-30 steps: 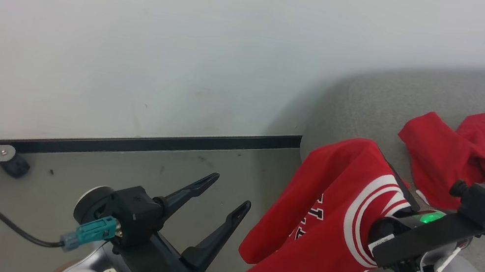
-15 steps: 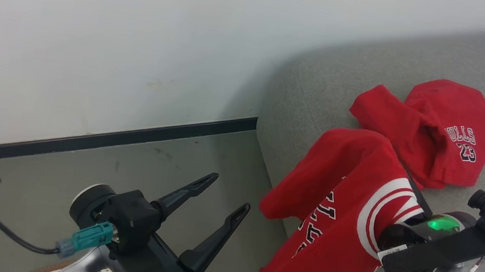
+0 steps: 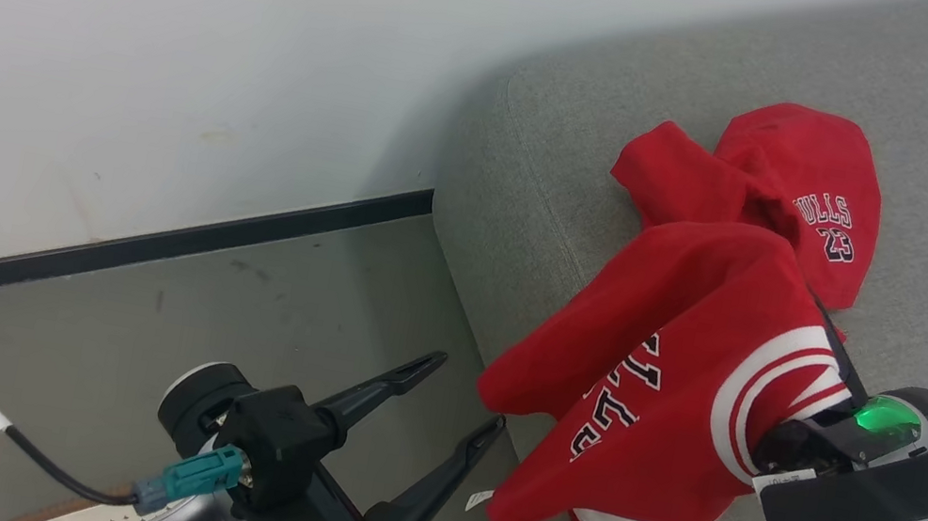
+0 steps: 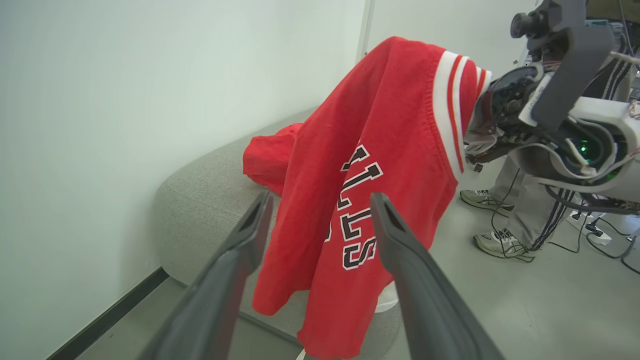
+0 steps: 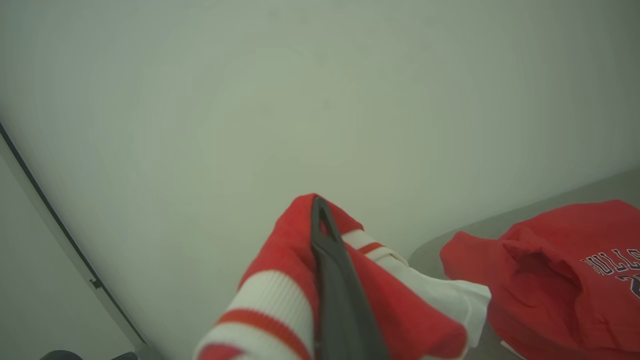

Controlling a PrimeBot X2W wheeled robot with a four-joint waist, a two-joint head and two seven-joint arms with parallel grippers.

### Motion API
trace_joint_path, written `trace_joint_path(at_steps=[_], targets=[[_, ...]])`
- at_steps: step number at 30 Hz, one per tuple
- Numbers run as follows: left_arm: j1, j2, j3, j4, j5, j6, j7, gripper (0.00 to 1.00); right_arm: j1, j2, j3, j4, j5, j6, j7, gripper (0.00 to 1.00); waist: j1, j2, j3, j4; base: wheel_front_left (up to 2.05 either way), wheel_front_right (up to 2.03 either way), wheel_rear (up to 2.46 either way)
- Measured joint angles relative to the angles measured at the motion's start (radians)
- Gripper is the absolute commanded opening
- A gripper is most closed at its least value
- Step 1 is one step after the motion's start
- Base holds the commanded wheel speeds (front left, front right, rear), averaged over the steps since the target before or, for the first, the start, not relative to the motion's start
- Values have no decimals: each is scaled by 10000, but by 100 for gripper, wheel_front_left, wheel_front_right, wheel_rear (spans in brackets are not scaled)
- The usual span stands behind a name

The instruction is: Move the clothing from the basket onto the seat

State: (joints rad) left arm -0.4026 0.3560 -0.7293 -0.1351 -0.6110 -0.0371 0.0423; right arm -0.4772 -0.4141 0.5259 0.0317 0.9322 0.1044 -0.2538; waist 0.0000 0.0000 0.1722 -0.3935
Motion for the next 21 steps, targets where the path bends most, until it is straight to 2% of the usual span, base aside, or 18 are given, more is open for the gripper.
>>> trace_joint_path(at_steps=[10, 14, 21], targets=[[-99, -82, -142, -2, 27, -165, 46, 100, -658, -295, -631, -493, -2, 58, -27, 0, 0, 0, 256, 32, 0, 0, 0], [-213, -46, -138, -8, 31, -167, 79, 100, -1484, -383, -658, -627, -19, 102, -27, 0, 0, 0, 403, 70, 0, 0, 0], [-267, -21, -153, -71, 58, -174, 174, 100, -3356, -1012, -1246, -525, 23, 134, 232, 0, 1, 1, 712, 138, 0, 0, 0]])
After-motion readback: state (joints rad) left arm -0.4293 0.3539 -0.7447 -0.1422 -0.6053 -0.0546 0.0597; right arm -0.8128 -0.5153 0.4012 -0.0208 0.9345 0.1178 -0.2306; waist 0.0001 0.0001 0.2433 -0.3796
